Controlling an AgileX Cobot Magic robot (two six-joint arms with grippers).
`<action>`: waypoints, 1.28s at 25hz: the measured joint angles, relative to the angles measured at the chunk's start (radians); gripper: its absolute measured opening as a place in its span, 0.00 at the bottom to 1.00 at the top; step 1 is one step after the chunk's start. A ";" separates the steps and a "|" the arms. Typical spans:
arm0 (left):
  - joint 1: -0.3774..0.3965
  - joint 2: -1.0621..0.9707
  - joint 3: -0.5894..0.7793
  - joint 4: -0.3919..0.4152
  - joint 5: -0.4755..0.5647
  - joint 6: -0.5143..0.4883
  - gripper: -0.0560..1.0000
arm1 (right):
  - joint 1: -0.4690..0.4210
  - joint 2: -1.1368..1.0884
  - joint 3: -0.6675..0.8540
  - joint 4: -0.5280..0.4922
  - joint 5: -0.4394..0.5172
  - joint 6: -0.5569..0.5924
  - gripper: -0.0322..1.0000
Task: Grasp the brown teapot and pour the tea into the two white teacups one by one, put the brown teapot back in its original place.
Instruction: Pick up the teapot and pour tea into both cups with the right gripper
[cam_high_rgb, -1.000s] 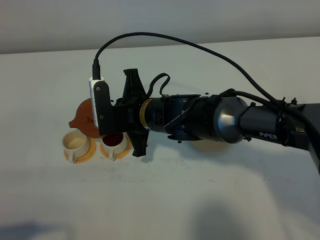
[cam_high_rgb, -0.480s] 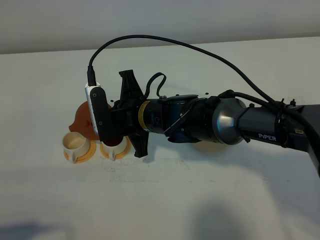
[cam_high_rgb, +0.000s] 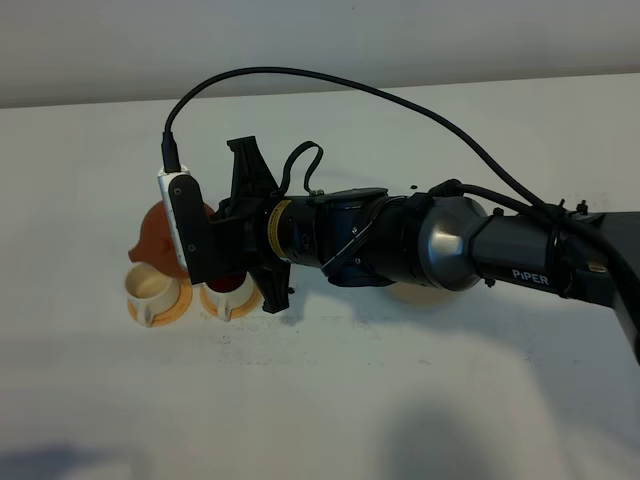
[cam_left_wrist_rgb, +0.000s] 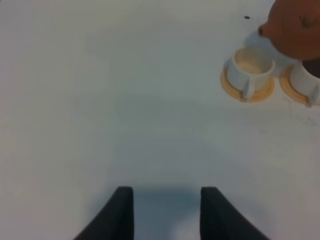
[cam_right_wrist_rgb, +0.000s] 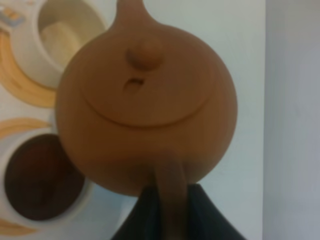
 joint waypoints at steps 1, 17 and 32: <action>0.000 0.000 0.000 0.000 0.000 0.000 0.36 | 0.000 0.000 0.000 -0.006 0.000 0.000 0.14; 0.000 0.000 0.000 0.000 0.000 0.001 0.36 | 0.000 0.000 -0.007 -0.064 0.000 0.000 0.14; 0.000 0.000 0.000 0.000 0.000 0.001 0.36 | 0.001 0.000 -0.019 -0.106 0.000 -0.005 0.14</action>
